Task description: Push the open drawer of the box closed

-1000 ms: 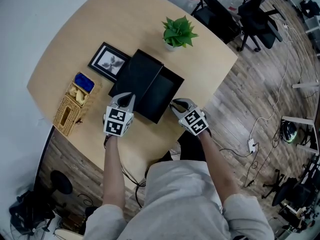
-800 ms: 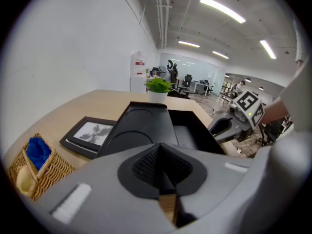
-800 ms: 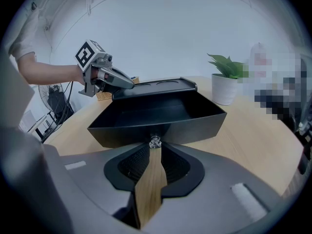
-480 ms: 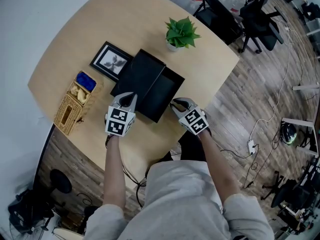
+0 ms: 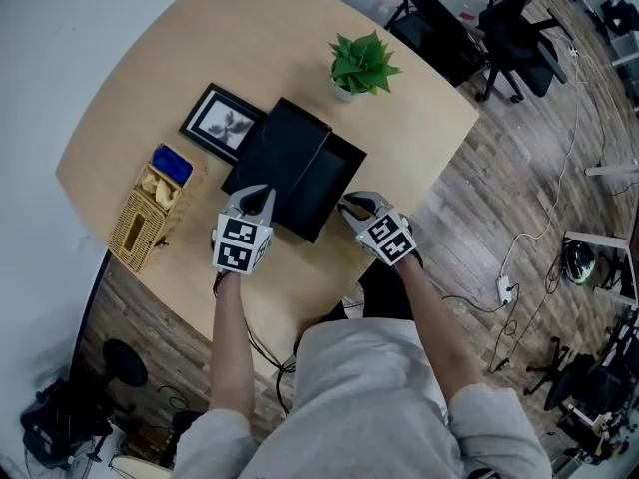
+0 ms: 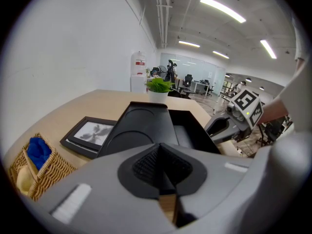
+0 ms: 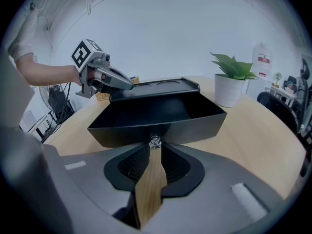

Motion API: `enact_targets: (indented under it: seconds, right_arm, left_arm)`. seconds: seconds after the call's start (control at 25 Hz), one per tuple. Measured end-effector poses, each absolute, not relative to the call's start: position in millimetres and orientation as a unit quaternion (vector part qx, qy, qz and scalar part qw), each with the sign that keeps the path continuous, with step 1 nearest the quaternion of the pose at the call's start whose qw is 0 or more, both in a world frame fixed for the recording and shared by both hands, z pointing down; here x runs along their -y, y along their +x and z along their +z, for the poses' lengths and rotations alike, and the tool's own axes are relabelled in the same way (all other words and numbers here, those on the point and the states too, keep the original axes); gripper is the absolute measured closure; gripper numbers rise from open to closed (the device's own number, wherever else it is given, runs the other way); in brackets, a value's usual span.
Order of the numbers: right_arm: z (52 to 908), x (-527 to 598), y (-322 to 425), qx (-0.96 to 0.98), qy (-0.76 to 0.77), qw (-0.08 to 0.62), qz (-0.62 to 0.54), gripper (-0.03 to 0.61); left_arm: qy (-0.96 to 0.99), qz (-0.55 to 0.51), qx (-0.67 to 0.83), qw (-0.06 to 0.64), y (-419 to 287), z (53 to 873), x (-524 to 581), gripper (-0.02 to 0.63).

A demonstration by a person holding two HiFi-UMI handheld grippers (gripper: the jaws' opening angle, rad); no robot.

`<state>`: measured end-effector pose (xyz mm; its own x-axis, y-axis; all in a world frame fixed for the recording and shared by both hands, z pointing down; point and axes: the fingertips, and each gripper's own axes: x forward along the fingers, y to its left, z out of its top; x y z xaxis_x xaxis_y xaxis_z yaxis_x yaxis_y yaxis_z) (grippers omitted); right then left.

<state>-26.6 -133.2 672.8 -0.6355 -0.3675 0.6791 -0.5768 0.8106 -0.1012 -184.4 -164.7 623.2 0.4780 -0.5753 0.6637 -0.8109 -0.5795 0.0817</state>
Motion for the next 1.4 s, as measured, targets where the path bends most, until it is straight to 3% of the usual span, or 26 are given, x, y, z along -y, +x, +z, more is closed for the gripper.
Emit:
enact_targets:
  seconds: [1.4]
  right_arm:
    - [670.4, 148.5, -53.4, 0.888, 0.260, 0.345, 0.156, 0.506]
  left_arm:
    - [0.840, 0.284, 0.420, 0.195, -184.7, 622.7, 165.5, 0.561]
